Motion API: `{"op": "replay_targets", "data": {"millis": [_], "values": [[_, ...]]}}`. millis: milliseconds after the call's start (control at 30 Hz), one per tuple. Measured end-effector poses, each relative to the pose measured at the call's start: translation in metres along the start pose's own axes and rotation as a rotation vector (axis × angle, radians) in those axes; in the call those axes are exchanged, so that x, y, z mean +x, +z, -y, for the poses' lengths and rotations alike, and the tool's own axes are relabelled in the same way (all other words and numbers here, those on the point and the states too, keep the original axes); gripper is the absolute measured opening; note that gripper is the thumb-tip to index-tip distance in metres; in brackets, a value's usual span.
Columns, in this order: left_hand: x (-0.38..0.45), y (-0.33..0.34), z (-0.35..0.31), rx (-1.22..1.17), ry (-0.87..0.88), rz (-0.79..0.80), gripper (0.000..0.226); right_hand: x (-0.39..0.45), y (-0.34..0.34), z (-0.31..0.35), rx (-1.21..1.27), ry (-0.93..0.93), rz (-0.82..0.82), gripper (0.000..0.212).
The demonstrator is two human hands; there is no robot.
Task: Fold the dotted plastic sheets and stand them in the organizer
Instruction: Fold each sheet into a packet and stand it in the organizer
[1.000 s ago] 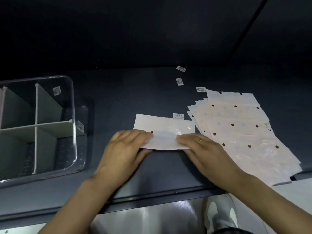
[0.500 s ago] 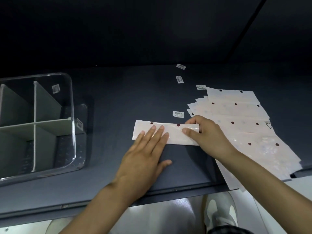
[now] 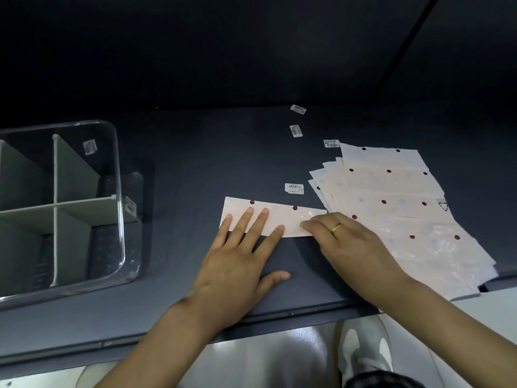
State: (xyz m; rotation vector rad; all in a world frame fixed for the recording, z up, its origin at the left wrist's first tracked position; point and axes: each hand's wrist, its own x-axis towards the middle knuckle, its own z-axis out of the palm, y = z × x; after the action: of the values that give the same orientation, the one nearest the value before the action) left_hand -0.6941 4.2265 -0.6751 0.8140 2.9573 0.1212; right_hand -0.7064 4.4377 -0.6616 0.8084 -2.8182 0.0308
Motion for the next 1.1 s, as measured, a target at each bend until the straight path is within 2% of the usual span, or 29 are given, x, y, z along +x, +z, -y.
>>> {"op": "replay_targets", "data": {"millis": [67,167,200,300,400,567,700,733,800,900,1000,1100], "values": [[0.001,-0.002,0.000,-0.023,-0.005,-0.006,0.068,0.001,-0.002,-0.006,-0.016,-0.039,-0.017,0.040],[0.001,-0.002,0.000,-0.086,-0.047,-0.093,0.061,0.006,-0.011,-0.004,0.046,-0.063,-0.057,0.010],[0.001,-0.002,0.000,-0.116,-0.067,-0.142,0.055,0.007,-0.015,0.001,0.100,-0.062,-0.075,0.007],[-0.002,0.000,-0.001,-0.229,-0.150,-0.339,0.028,0.011,-0.026,0.026,0.307,-0.096,-0.144,0.015],[-0.006,0.004,0.000,-0.357,-0.223,-0.417,0.022,0.013,-0.027,0.041,0.412,-0.130,-0.102,0.017],[-0.008,0.004,0.003,-0.582,-0.303,-0.412,0.023,0.018,-0.016,0.027,0.704,0.267,0.132,0.031],[-0.002,0.003,0.005,-0.592,-0.351,-0.402,0.005,0.025,-0.007,0.026,0.852,0.502,0.125,0.007],[0.000,0.003,0.006,-0.589,-0.364,-0.398,0.007,0.026,-0.004,0.026,0.884,0.550,0.119,0.015],[0.004,0.003,0.008,-0.578,-0.396,-0.379,0.012,0.029,-0.002,0.026,0.932,0.627,0.127,0.025],[0.008,0.003,0.008,-0.537,-0.449,-0.319,0.019,0.035,-0.004,0.026,0.976,0.717,0.161,0.019],[0.007,0.000,0.006,-0.489,-0.487,-0.305,0.017,0.041,-0.003,0.026,0.972,0.798,0.172,0.025],[0.003,-0.005,0.002,-0.444,-0.397,-0.368,0.022,0.046,-0.003,0.027,0.928,0.828,0.182,0.027]]}}
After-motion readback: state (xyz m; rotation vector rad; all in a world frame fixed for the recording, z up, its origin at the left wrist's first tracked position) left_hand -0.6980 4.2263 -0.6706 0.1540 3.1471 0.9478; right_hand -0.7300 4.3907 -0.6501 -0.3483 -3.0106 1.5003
